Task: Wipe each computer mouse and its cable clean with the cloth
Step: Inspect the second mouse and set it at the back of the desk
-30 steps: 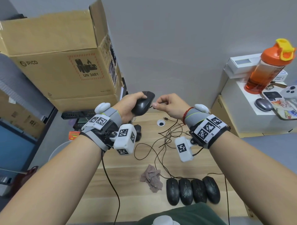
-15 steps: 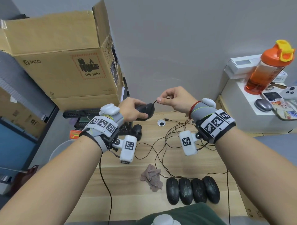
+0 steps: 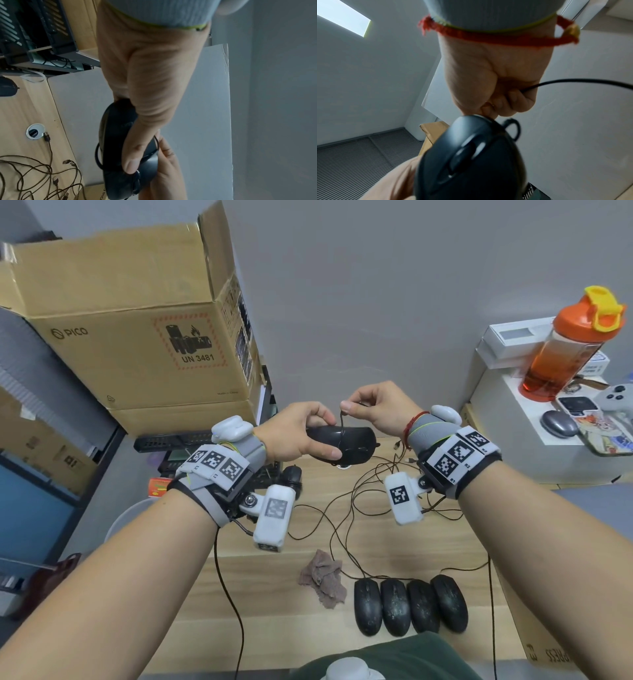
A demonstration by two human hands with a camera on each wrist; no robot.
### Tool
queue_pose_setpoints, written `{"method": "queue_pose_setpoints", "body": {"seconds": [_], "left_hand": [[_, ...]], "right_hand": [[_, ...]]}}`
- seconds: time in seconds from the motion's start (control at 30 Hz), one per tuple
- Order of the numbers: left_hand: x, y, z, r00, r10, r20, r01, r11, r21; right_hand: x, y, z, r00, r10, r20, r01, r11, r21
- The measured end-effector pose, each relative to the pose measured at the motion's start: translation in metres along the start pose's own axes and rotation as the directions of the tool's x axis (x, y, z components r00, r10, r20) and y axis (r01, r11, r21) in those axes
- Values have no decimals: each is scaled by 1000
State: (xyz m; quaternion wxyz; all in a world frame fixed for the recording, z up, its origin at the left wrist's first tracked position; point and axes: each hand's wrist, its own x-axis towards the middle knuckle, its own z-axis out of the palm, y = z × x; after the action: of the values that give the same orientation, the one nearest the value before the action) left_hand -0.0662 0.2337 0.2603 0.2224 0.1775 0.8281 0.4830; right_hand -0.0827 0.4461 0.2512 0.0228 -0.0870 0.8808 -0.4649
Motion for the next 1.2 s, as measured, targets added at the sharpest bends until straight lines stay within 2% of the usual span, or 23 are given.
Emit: {"method": "queue_pose_setpoints", "body": {"seconds": [0.2,0.37,0.47,0.57,0.7,0.8,0.93,1.03,1.13,1.2], "left_hand": [[-2,3,2,999,48,1,-47,999,-16],[-6,4,1,993,109,-35,-112,989,-96],[-5,6,-2,982,138,-127,-163,964,-211],[0,3,-3,953,114,-282,-207,921,-330],[7,-3,-2,896,32,-444,-176,941,-288],[12,-11,-6,864,-5,-503,-98,979,-178],[13,-16,-11,869,6,-494,14,999,37],[12,-18,-10,915,11,-404,65,983,173],[11,-17,-7,955,2,-296,61,977,203],[9,-12,-6,977,7,-214,29,986,165]], "right_hand": [[-5,4,3,999,28,31,-29,999,33],[-12,9,2,988,92,123,-107,986,124],[-15,18,2,981,145,126,-153,986,61],[-21,19,13,982,103,160,-121,987,108],[-28,5,25,981,40,188,-45,999,26],[-27,-5,25,975,16,220,5,996,-94],[-21,-5,20,971,-14,240,39,994,-99],[-21,-15,9,979,-50,200,58,998,-35],[-16,-22,-3,988,-78,132,81,997,-18],[-12,-19,-6,992,-82,98,83,996,-12]]}}
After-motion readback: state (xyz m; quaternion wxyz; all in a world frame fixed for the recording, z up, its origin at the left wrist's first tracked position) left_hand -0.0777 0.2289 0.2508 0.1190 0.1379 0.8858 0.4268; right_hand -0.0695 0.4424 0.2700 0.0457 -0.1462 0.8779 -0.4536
